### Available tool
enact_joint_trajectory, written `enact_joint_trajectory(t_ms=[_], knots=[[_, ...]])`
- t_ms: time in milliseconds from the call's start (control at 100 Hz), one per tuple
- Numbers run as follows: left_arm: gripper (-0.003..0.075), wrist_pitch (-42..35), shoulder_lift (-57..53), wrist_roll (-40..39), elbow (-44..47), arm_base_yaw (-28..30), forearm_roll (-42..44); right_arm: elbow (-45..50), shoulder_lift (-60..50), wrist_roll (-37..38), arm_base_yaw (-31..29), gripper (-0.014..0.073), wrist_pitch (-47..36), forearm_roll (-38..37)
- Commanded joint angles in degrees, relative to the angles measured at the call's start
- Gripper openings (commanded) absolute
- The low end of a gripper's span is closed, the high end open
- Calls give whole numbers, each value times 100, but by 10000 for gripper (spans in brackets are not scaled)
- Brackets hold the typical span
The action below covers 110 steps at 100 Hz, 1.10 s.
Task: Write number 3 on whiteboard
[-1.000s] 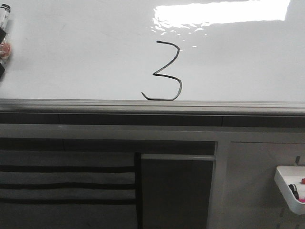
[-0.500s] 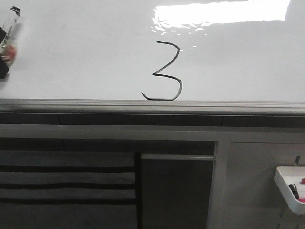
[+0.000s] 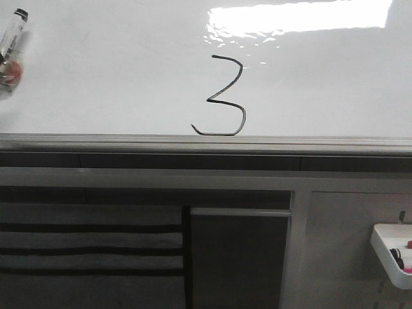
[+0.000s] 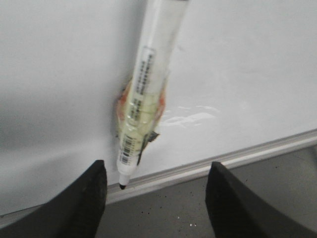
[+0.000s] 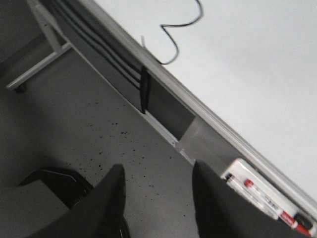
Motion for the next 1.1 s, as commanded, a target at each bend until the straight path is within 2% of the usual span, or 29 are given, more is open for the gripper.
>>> enact_joint_trajectory(t_ms=[0, 90, 260, 380, 510, 650, 800, 1090], knots=[[412, 175, -642, -82, -238, 15, -131, -168, -320, 1116, -33, 278, -113, -597], [412, 491, -1209, -107, -224, 15, -176, -64, -647, 2216, -33, 278, -129, -1041], [410, 314, -2402, -107, 215, -69, -213, 706, -1645, 3060, -33, 239, -1054, -1414], [386, -291, -3297, -107, 912, -242, -159, 1331, -2360, 3123, -33, 100, -1748, -1474], [274, -1244, -4089, -107, 1816, -339, 61, 1851, -2963, 3123, -33, -74, -2246, -1597], [120, -2038, -4689, -107, 2580, -339, -36, 2233, -3317, 3123, -33, -74, -2506, -1695], [-15, -2141, -4894, -107, 2998, -339, -146, 2409, -3338, 3123, -33, -74, -2413, -1695], [-18, -2141, -4875, -107, 3435, -339, -146, 2435, -3338, 3123, -33, -74, -2398, -1695]])
